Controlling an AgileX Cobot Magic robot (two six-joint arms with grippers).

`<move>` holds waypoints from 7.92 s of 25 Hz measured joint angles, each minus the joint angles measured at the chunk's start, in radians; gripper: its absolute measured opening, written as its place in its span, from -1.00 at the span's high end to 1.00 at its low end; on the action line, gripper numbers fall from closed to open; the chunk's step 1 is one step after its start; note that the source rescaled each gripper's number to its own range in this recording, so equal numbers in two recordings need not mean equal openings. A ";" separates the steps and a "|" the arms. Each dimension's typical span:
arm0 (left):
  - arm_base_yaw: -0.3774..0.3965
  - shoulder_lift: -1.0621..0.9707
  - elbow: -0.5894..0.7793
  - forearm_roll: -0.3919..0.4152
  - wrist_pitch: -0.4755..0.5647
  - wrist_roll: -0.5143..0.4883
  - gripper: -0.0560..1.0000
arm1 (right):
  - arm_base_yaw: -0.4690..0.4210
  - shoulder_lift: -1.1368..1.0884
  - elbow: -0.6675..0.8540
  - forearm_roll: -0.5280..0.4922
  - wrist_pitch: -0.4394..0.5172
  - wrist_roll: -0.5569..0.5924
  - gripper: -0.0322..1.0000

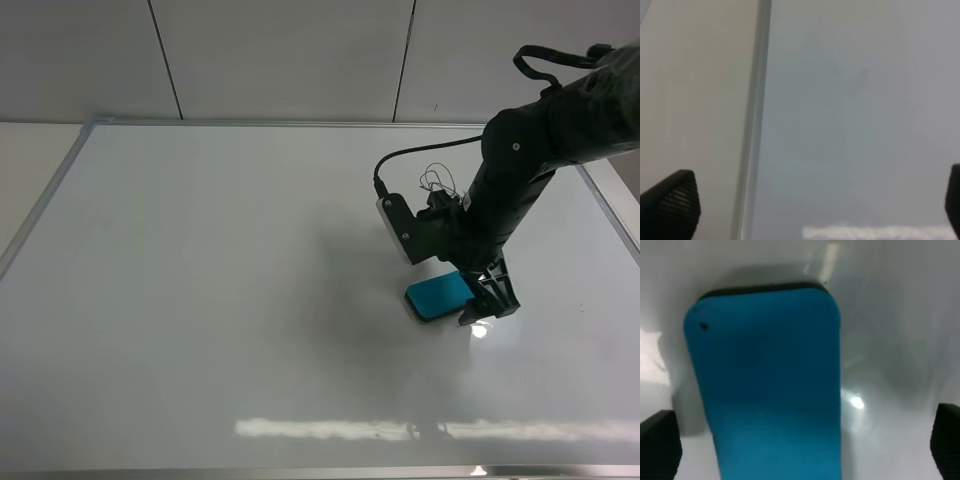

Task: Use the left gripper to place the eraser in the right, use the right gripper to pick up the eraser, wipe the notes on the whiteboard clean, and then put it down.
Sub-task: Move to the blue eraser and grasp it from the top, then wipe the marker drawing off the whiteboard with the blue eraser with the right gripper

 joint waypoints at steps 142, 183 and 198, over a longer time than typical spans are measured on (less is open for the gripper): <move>0.000 0.000 0.000 0.000 0.000 0.000 -1.00 | -0.269 0.537 -0.837 -0.340 0.066 1.760 0.92; 0.000 0.000 0.000 0.000 -0.001 0.000 -1.00 | -0.033 0.321 -0.294 -0.138 -0.387 1.616 0.92; 0.000 0.000 0.000 0.000 -0.001 0.000 -1.00 | -0.404 0.299 -0.239 -0.250 -0.419 1.721 0.90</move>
